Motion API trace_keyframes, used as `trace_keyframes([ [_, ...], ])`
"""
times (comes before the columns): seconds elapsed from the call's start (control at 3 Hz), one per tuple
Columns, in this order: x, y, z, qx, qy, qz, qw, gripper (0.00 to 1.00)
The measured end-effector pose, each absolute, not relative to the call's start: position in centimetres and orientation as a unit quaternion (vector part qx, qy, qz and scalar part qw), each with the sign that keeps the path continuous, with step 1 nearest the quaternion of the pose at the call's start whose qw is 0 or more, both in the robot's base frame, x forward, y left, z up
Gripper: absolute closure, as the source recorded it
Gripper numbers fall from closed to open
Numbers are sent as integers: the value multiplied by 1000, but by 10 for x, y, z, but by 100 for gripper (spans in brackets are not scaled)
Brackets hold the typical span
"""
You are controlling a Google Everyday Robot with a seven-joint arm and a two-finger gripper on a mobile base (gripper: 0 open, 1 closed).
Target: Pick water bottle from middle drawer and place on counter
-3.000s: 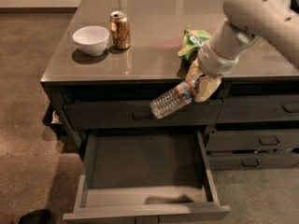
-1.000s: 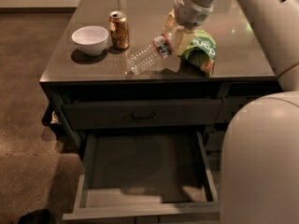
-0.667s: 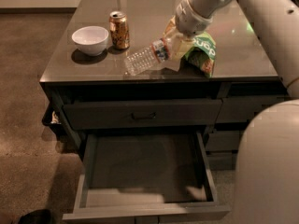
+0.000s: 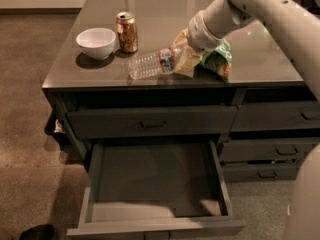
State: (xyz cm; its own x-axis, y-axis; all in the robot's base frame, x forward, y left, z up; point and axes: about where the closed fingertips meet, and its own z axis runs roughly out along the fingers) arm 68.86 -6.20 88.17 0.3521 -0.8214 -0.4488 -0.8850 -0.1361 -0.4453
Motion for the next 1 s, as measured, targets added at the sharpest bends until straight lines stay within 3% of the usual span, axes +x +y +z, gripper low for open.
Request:
trace_keyframes([
  [0.33,689,-56,873,-739,581,58,336,100],
  [1.0,688,-50,869,-736,586,74,332,58],
])
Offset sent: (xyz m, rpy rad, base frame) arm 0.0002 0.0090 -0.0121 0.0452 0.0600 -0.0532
